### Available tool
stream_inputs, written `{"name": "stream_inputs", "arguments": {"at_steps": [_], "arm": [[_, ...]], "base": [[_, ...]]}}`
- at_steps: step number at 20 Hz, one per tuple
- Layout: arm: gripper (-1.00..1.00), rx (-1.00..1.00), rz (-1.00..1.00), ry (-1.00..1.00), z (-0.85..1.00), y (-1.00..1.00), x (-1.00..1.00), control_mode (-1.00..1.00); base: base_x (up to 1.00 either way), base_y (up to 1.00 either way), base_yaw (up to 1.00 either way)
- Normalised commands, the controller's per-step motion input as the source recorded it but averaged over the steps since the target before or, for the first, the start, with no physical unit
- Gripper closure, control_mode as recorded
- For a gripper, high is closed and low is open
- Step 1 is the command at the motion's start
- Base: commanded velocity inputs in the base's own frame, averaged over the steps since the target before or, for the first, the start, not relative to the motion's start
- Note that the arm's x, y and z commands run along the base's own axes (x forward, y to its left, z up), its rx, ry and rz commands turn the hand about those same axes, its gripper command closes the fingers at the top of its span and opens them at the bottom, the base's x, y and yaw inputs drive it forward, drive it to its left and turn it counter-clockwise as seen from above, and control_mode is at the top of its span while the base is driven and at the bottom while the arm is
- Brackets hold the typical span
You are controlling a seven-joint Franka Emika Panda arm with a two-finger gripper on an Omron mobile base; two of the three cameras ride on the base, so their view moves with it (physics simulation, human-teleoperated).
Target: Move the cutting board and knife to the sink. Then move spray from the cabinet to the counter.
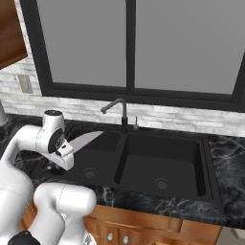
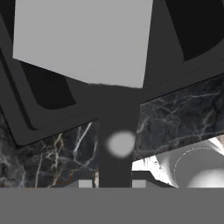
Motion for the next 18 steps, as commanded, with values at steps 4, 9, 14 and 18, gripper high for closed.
{"name": "stream_inputs", "arguments": {"at_steps": [4, 9, 14, 18], "arm": [[1.0, 0.01, 0.0, 0.17, -0.37, 0.13, 0.39, -1.0], [1.0, 0.0, 0.0, 0.15, -0.28, 0.06, 0.4, -1.0], [1.0, 0.03, 0.0, 0.15, -0.31, 0.02, 0.4, -1.0], [1.0, 0.0, 0.0, 0.09, -0.34, 0.0, 0.32, -1.0]], "base": [[0.0, 0.0, 0.0], [0.0, 0.0, 0.0], [0.0, 0.0, 0.0], [0.0, 0.0, 0.0]]}}
